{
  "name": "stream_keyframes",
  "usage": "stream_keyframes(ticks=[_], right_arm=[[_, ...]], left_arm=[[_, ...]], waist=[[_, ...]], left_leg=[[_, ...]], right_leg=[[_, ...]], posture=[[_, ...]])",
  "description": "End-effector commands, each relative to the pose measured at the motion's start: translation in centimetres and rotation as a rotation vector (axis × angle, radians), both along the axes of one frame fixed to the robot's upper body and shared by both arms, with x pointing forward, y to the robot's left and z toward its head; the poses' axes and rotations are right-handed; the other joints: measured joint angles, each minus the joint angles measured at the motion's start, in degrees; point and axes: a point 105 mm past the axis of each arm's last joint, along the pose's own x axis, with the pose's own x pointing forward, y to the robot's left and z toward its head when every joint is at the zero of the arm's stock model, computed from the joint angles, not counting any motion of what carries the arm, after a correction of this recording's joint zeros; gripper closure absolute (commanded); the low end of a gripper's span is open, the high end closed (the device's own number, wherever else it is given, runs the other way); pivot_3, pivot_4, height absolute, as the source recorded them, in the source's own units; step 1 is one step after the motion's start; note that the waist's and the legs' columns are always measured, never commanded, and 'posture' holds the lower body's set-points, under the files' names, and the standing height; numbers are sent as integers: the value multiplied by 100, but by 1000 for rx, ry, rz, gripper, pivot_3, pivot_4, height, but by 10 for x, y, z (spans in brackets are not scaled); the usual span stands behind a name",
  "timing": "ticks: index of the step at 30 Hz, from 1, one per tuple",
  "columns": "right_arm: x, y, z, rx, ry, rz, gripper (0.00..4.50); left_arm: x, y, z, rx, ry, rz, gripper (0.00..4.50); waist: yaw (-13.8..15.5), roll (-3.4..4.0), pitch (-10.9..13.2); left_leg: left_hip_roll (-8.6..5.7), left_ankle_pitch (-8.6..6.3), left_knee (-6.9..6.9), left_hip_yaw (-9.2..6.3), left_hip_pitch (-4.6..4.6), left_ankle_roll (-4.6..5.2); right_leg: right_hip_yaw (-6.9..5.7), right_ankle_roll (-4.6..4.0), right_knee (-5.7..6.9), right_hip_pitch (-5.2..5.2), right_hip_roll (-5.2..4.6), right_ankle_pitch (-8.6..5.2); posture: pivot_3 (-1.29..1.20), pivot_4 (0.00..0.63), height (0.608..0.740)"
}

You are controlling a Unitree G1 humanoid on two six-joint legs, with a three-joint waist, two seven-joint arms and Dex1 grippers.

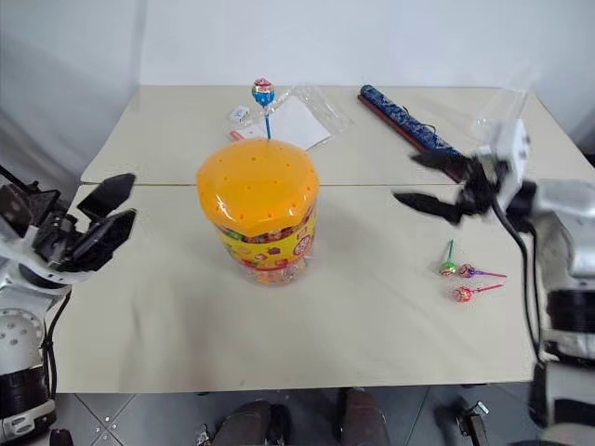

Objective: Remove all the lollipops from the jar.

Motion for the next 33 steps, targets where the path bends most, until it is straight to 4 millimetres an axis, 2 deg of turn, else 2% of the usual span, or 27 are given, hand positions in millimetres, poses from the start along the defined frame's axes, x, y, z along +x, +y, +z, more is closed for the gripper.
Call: stream_keyframes(ticks=[1, 3, 6, 9, 14, 18, 26, 28, 30, 33], right_arm=[[14, 54, 33, 89, 29, 31, 781], [20, 82, 43, 117, 33, 46, 781], [22, 101, 48, 170, 87, 88, 781], [15, 135, 39, 113, 165, 178, 781], [10, 146, 30, 69, 206, 216, 781], [12, 151, 34, 86, 202, 222, 1687], [18, 152, 38, 101, 172, 203, 4349], [19, 151, 41, 119, 158, 199, 4472], [23, 142, 54, 192, 98, 168, 4472], [17, 129, 69, 275, 41, 220, 4472]], left_arm=[[-1, 1, 5, -40, -28, 20, 0], [0, -4, 5, -39, -32, 0, 0], [0, -6, 8, -56, -45, -8, 0], [0, -6, 11, -74, -58, -3, 0], [-4, -6, 9, -77, -58, 5, 0], [-6, -5, 10, -90, -64, 17, 0], [-3, -6, 12, -97, -79, 18, 0], [-2, -7, 12, -96, -84, 14, 0], [-2, -8, 16, -103, -97, 4, 0], [-2, -9, 19, -104, -112, -10, 0]], waist=[[-11, 0, 0], [-8, -1, -1], [55, -11, -6], [63, -11, -6], [-9, -18, -10], [-41, -18, -10], [-50, -18, -10], [-49, -18, -10], [-47, -18, -10], [-30, -18, -10]], left_leg=[[-3, 0, 0, 1, -1, 0], [-8, 0, 0, 3, -4, 0], [-18, -1, -2, -24, -17, 1], [-37, -7, -2, -28, -26, 12], [-35, -11, -2, -22, -26, 19], [-26, -8, -2, -5, -21, 17], [-22, -8, -11, 10, -16, 15], [-22, -8, -17, 11, -16, 15], [-23, -8, -19, 11, -17, 15], [-24, -8, -18, 13, -20, 15]], right_leg=[[-1, 0, 3, -3, 3, 0], [-2, -1, 13, -9, 6, -1], [-15, -4, 33, -19, 9, -2], [-17, -2, 31, -21, 3, 0], [-34, 3, 29, -21, 11, 2], [-33, 3, 25, -22, 21, 1], [-27, 2, 26, -31, 24, 1], [-27, 2, 27, -35, 25, 1], [-28, 2, 26, -35, 25, 1], [-28, 2, 23, -35, 25, 1]], posture=[[0, 150, 740], [0, 150, 740], [0, 150, 740], [0, 150, 740], [0, 150, 740], [0, 150, 740], [0, 150, 740], [0, 150, 740], [0, 150, 740], [0, 150, 740]])
